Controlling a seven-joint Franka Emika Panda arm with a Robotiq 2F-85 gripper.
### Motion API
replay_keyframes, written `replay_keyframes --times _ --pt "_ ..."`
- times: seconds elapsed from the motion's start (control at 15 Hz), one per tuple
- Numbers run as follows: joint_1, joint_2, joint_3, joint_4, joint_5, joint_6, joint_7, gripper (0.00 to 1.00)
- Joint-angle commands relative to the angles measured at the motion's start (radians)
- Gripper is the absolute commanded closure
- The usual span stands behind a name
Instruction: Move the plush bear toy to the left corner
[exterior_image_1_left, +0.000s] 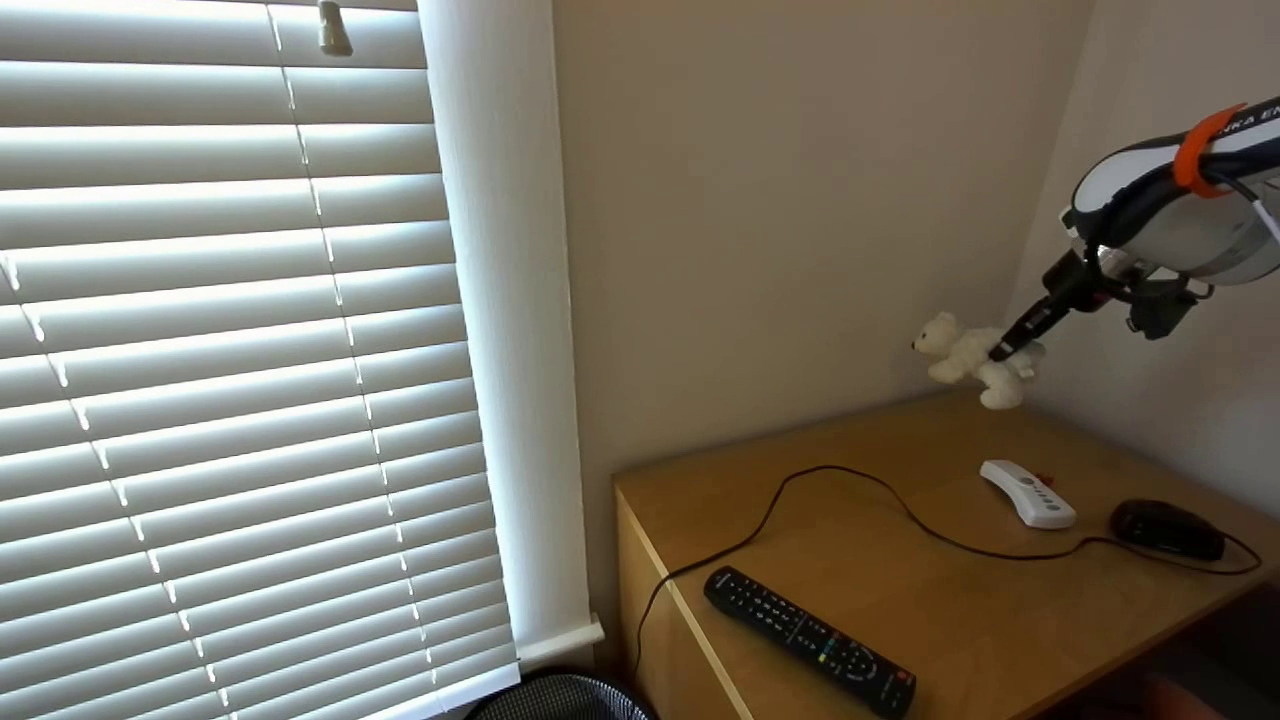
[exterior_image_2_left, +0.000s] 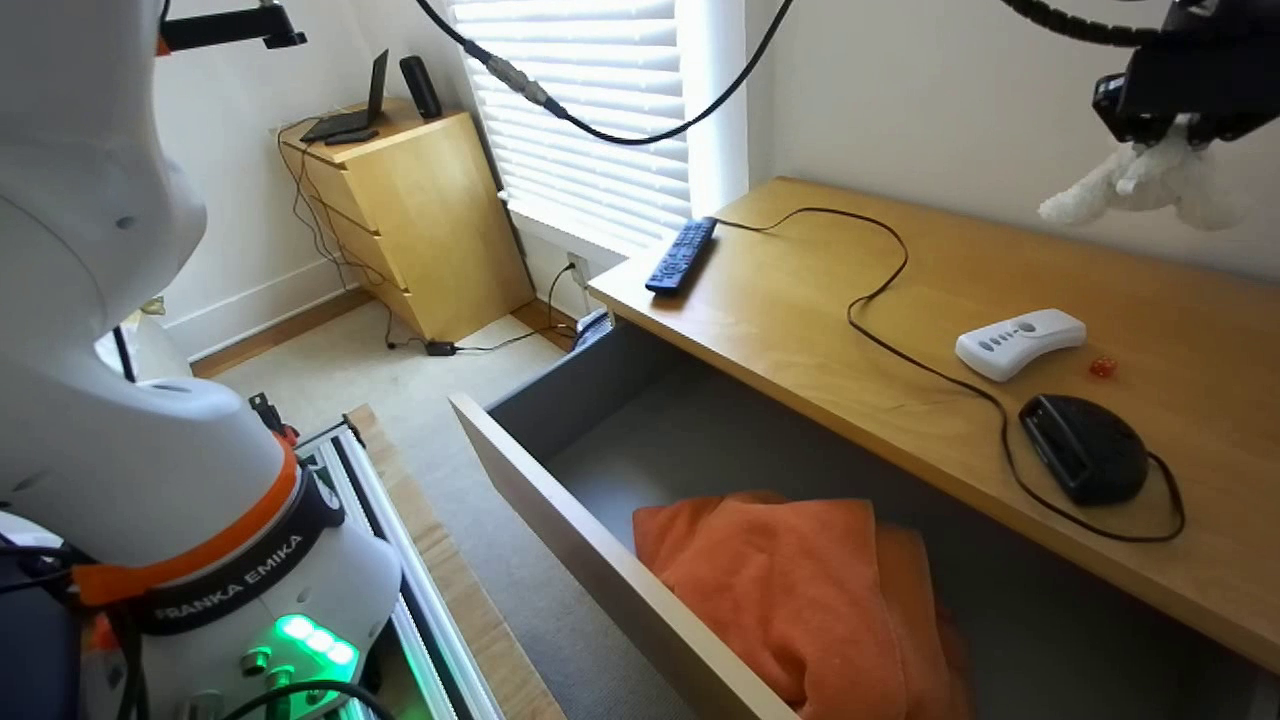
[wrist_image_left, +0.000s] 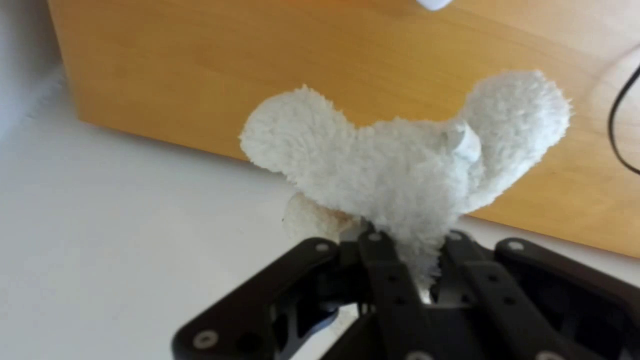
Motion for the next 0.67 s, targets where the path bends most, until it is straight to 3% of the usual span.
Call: replay_keyframes --times 0.0,0.2,0.33,0.4,0.6 --pt "-0.003 -0.075 0.014 -0.088 0.076 -0.119 -0.184 0.96" --pt "0.029 -0.115 -0.025 -0.134 0.075 -0.234 -0.298 0.96" --pt "0.060 -0.134 -0.044 -0.174 0.065 -0.237 -0.396 0.96" --pt "0.079 -0.082 -0.072 -0.087 0.091 -0.242 -0.331 0.84" --pt "0.103 -0.101 -0.086 -0.125 0.090 -0.241 -0.381 0.84"
